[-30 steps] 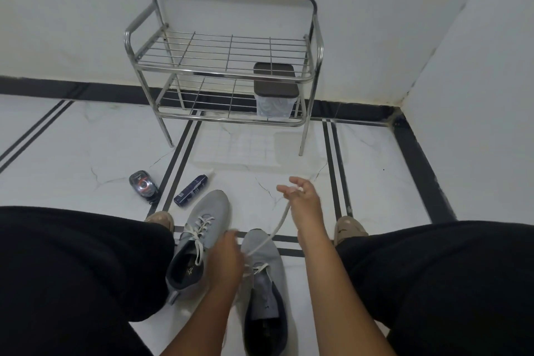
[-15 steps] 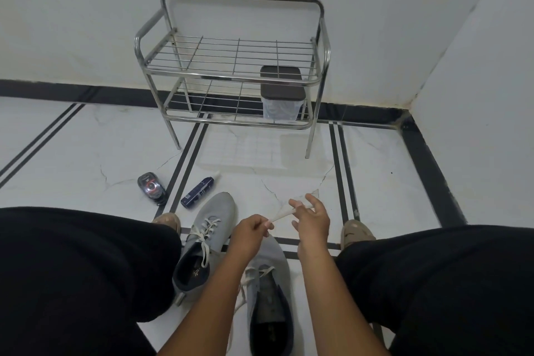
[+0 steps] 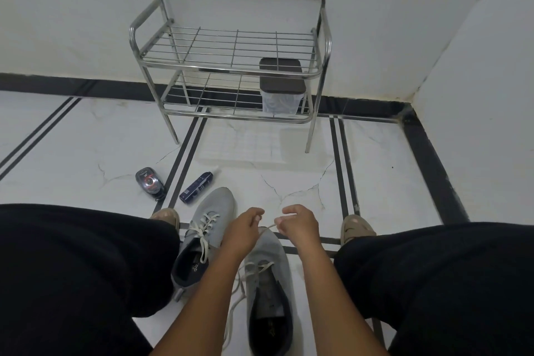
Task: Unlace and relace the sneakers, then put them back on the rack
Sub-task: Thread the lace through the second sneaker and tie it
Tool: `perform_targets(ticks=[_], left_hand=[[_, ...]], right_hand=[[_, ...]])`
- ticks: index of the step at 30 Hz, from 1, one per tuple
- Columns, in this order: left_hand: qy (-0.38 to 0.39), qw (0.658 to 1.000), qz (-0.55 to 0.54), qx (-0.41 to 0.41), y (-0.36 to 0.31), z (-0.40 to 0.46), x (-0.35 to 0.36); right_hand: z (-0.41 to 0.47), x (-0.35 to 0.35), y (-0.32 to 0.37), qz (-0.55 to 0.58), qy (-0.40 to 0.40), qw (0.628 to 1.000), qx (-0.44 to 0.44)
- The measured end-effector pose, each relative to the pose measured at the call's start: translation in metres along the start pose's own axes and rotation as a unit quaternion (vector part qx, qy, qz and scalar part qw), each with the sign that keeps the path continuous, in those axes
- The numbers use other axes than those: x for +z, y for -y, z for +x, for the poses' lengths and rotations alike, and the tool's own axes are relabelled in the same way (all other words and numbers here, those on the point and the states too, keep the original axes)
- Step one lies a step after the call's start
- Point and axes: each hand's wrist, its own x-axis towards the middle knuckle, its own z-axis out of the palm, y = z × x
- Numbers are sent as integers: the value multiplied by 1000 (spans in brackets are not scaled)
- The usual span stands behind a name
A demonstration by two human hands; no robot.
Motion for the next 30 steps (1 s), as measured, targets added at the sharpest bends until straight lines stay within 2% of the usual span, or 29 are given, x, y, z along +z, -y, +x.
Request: perform_targets(ticks=[3,7,12,16,18,21,23,25,27,30], left_hand=[[44,998,-31,20,-1,0,7],[49,996,-78,3,2,-4,10],[50,990,-124,-35,5,-4,10],[51,986,-140,-73,12,-4,11],[66,989,-102,-86,16,-4,12],[99,988,-26,-112,27,-8,18],[114,986,23,-121,35,-12,25],[117,981,78,-132,41,-16,30],[114,977,109,-144,44,-21,35],[111,969,129,-177,46,-25,41]], right_hand=[[-3,8,0,-62,5,998,-6],[-5,11,-3,-92,-16,996,-18],[1,9,-8,-43,-69,996,-32],[5,8,-18,9,-97,995,2],[6,7,-26,-31,-100,994,21],[5,12,-45,-185,-27,980,74],[3,21,-61,-230,49,965,113],[-4,28,-73,-277,100,949,115],[-8,34,-85,-319,126,935,87],[-9,36,-94,-323,115,936,83]])
